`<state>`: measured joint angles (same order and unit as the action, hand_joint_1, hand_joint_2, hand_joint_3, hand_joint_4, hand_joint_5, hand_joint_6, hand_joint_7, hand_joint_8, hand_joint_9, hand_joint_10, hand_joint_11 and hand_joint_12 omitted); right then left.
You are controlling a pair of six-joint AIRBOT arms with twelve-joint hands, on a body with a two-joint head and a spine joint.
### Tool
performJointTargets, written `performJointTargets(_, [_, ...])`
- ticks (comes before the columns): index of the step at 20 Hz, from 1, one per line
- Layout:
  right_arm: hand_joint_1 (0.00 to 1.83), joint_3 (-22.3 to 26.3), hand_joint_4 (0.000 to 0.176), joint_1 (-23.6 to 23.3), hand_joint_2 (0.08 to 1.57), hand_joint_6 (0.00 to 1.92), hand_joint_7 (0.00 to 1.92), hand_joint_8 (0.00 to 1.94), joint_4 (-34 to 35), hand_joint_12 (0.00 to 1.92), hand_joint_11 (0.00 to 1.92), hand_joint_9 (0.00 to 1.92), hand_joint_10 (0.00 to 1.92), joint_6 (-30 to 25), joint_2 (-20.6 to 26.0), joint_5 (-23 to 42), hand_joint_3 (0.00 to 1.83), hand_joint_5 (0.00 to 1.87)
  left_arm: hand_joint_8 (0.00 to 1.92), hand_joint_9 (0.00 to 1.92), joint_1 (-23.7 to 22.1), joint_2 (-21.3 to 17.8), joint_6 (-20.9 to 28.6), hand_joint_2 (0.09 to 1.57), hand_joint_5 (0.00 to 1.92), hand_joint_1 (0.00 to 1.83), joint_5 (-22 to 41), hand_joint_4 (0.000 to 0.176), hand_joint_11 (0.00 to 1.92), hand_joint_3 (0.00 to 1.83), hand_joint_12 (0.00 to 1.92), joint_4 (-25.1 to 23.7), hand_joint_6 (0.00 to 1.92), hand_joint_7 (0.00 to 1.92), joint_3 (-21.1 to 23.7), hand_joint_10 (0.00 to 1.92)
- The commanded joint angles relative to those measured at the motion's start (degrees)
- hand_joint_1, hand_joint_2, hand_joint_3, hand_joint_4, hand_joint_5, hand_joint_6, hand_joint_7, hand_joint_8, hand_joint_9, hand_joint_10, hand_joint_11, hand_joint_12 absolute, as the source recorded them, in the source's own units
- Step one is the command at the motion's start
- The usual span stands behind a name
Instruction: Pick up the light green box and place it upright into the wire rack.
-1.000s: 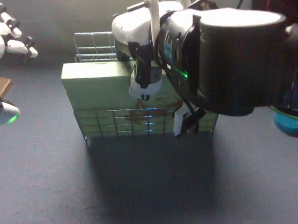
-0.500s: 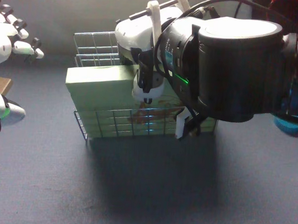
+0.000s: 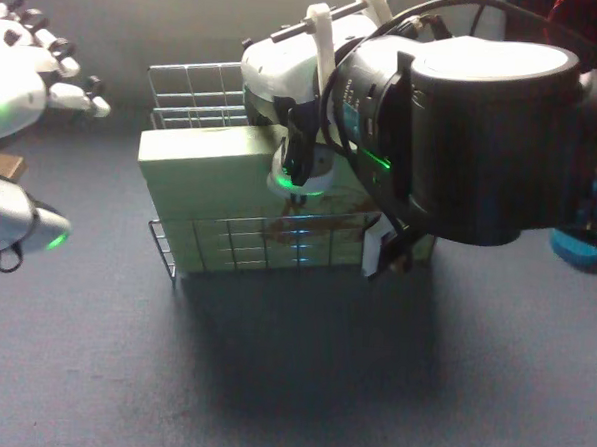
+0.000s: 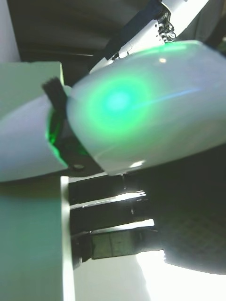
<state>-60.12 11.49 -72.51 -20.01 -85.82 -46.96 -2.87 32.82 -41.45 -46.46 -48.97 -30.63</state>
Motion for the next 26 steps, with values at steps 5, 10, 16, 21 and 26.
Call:
performJointTargets(5, [0.93, 2.6, 0.000, -2.2, 1.10, 0.00, 0.60, 0.00, -4.1, 1.18, 0.20, 0.55, 0.06, 0.3, 2.4, 1.3, 0.00, 0.56, 0.00, 0.07, -0.2, 1.6, 3.4, 1.24, 0.18, 0.24, 1.8, 0.078, 0.00, 0.00, 0.30, -6.4, 0.00, 0.10, 1.1, 0.00])
performJointTargets(10, [0.85, 8.1, 0.000, -6.9, 1.06, 0.00, 0.44, 0.00, -4.3, 1.11, 0.04, 0.39, 0.00, 0.4, 8.6, 2.5, 0.00, 0.41, 0.00, 0.05, 0.2, 1.7, 4.8, 1.25, 0.16, 0.21, 0.9, 0.077, 0.00, 0.00, 0.16, -6.9, 0.00, 0.08, 2.3, 0.00])
performJointTargets(16, [0.64, 18.4, 0.021, -9.5, 0.95, 0.00, 0.15, 0.00, -8.1, 0.78, 0.00, 0.13, 0.00, 0.9, 22.7, 10.2, 0.00, 0.14, 0.00, 0.10, -0.4, 2.9, 5.4, 1.23, 0.17, 0.23, 0.2, 0.077, 0.00, 0.00, 0.32, -6.9, 0.00, 0.14, 3.0, 0.00])
performJointTargets(21, [0.58, 26.0, 0.024, -10.9, 0.95, 0.00, 0.12, 0.00, 5.6, 0.74, 0.00, 0.11, 0.00, 12.2, 34.2, 14.7, 0.00, 0.10, 0.00, 0.10, -0.9, 4.4, 6.1, 1.23, 0.18, 0.23, -1.3, 0.077, 0.00, 0.00, 0.31, -6.9, 0.00, 0.14, 3.9, 0.00])
performJointTargets(26, [0.63, 27.4, 0.014, -9.5, 0.97, 0.03, 0.22, 0.02, 11.2, 0.82, 0.00, 0.17, 0.02, 15.8, 38.2, 17.0, 0.00, 0.22, 0.01, 0.10, -1.9, 5.7, 6.4, 1.23, 0.22, 0.28, -2.3, 0.076, 0.00, 0.00, 0.29, -6.9, 0.01, 0.16, 4.4, 0.01])
